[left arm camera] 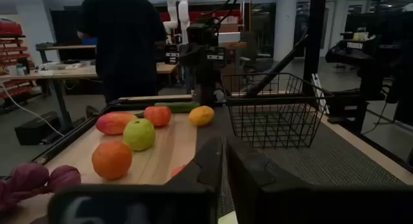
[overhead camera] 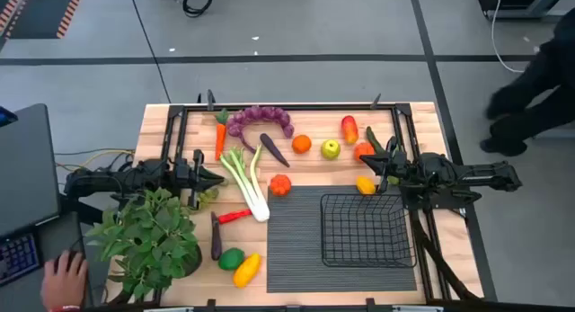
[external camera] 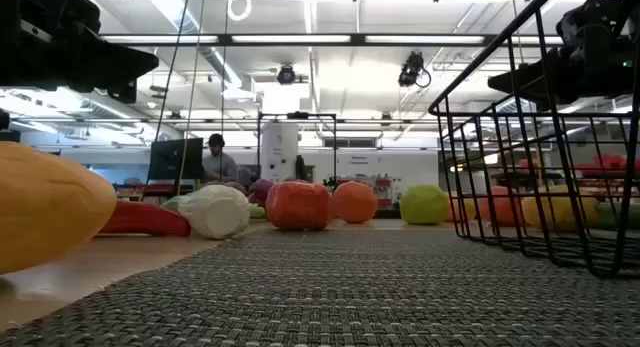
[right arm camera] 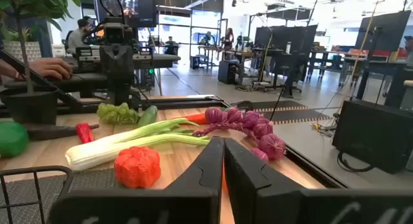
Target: Build produce basket
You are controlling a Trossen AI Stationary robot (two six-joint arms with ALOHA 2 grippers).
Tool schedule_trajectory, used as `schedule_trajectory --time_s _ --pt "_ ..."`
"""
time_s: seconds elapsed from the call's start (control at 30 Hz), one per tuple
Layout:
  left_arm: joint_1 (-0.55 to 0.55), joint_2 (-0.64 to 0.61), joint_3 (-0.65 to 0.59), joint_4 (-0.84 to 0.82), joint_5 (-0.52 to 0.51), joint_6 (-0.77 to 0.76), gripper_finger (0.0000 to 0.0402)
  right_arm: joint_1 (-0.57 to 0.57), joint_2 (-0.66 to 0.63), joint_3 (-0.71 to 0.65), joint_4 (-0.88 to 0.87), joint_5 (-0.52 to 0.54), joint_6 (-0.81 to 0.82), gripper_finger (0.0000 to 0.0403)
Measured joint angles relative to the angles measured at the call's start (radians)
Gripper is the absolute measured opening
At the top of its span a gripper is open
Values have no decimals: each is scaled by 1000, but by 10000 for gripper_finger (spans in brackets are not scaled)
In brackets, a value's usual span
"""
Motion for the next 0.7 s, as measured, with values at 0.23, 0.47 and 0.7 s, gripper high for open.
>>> schedule_trajectory --time_s 0.23,0.47,0.7 --pt "0 0 0 0 0 0 35 0 0 0 0 0 0 23" --pt "0 0 0 0 0 0 27 0 0 0 0 0 0 23" --pt "0 0 0 0 0 0 32 0 0 0 0 0 0 23"
